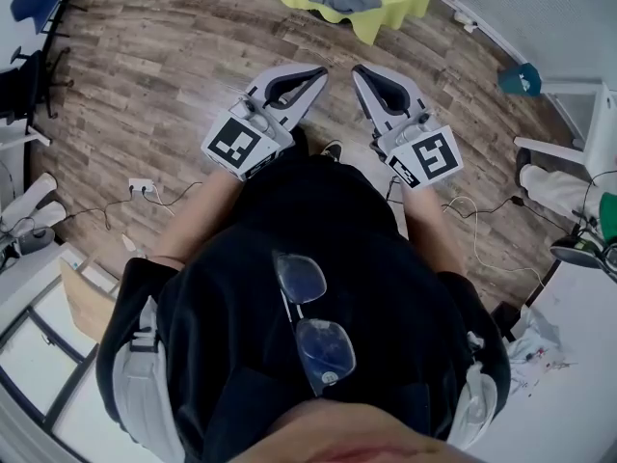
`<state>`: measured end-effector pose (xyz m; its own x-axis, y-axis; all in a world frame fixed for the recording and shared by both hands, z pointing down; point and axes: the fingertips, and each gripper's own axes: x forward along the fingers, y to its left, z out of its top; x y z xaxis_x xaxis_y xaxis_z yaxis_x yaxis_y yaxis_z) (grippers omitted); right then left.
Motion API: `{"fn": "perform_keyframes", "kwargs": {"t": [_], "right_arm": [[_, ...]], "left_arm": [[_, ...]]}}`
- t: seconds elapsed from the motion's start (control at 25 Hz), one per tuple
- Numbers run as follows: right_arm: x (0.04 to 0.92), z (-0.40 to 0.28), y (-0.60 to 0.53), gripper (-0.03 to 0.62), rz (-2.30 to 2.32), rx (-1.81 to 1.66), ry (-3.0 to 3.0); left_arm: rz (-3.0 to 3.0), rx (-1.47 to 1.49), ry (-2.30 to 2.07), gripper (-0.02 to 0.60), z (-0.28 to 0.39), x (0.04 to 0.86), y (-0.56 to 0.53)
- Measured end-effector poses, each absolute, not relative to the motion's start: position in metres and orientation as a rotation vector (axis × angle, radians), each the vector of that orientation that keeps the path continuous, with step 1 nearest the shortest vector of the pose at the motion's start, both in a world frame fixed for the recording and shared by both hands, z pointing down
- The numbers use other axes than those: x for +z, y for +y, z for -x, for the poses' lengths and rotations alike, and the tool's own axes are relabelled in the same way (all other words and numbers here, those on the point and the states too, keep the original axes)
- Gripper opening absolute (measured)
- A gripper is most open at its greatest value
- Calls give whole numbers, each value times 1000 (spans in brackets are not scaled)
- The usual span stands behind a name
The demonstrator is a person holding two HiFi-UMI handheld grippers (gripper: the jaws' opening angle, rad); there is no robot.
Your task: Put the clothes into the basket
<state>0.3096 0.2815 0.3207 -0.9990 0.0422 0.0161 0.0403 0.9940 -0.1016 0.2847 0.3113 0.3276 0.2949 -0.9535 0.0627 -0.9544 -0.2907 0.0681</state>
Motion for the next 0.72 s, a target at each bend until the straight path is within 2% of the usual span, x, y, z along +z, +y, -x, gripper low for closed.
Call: {"fn": "perform_keyframes", "kwargs": {"t": [0.72], "right_arm": [[330,-198,252,26,-6,148,-3059]], "left_arm": [[-2490,19,-1714,11,-170,336,269]]}}
